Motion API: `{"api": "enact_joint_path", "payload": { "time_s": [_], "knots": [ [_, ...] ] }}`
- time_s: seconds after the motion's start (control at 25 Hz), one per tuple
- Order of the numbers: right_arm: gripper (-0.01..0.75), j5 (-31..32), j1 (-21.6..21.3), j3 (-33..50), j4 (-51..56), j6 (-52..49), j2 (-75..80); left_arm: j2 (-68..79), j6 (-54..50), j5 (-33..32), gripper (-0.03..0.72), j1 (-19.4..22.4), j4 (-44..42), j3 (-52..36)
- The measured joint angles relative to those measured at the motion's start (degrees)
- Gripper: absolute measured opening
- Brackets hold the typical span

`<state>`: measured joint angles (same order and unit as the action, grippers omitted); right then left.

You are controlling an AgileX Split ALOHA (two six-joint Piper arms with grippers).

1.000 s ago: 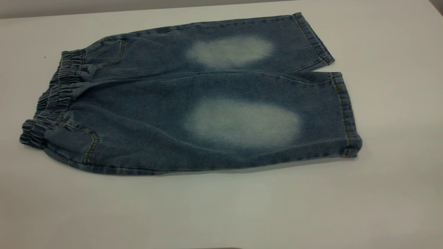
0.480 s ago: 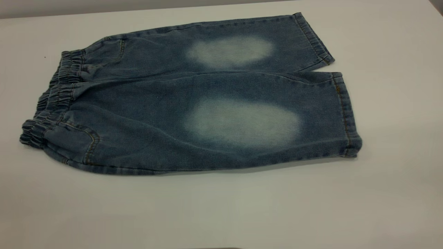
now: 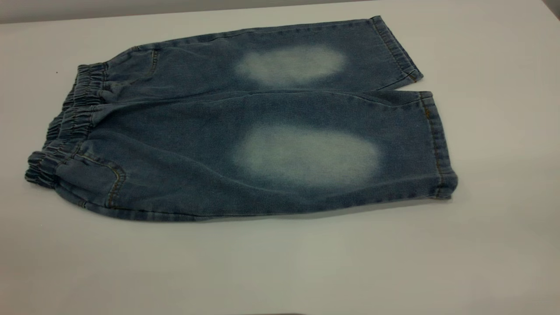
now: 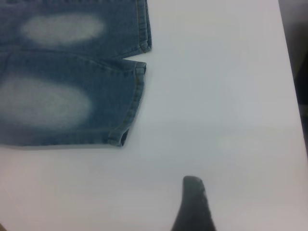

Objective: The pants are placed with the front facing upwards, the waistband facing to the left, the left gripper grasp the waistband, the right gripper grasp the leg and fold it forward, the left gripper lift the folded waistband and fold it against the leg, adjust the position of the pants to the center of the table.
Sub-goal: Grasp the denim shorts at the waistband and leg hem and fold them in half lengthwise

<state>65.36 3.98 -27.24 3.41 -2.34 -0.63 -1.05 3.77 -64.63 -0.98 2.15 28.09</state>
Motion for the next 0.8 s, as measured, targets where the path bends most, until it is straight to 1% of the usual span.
{"api": "enact_joint_path", "payload": {
  "time_s": [0.72,0.8],
  "knots": [
    [0.456,0.0,0.0,0.0,0.5,0.0,0.0,0.0,0.0,0.0,0.571,0.0,0.0,0.0],
    [0.456,0.0,0.0,0.0,1.3,0.0,0.0,0.0,-1.4,0.0,0.571,0.0,0.0,0.0]
  ]
}}
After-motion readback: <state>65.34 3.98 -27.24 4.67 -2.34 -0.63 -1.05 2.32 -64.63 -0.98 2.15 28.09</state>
